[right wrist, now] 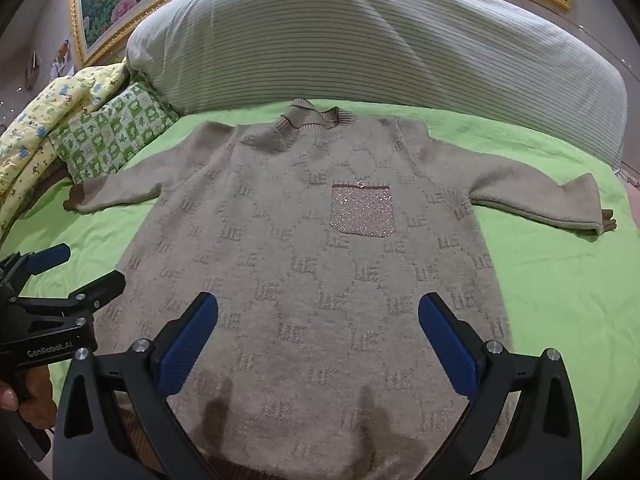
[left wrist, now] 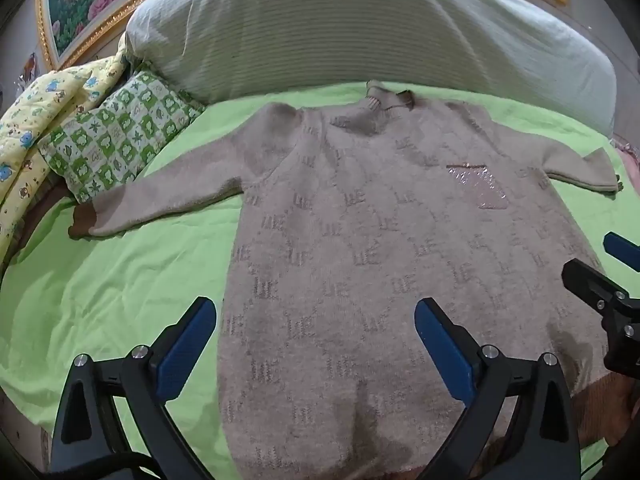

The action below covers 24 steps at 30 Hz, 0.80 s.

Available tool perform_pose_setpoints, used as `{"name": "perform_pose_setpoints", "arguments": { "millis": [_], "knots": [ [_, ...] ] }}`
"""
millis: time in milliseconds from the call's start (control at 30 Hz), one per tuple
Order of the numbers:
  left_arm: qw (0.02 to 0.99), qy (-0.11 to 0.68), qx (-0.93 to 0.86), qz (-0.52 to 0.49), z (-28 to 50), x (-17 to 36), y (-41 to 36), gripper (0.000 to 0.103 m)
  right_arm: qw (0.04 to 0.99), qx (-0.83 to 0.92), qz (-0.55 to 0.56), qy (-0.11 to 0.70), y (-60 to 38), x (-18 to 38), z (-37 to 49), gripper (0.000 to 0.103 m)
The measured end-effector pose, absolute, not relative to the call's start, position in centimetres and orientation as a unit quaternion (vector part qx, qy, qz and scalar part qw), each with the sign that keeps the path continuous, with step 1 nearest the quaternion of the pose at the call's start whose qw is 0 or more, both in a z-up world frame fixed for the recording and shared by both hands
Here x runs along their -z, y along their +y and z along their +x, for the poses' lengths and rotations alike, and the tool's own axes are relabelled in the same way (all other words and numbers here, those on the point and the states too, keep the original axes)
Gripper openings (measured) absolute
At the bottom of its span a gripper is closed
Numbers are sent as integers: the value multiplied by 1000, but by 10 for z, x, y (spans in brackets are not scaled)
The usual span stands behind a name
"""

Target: Fold small clothes

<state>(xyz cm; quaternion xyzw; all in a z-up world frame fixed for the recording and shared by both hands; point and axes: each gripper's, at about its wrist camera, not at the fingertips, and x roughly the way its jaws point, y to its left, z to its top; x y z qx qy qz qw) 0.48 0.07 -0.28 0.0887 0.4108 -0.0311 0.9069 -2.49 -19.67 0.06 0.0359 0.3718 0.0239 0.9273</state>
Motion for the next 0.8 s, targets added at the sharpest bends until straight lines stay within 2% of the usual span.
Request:
{"name": "perform_pose_setpoints", "arguments": {
  "millis": [800],
  "knots": [
    [903,422,31,75,16,8,12,100,924,-32,44,379,-193,3,-14,100]
  ]
}}
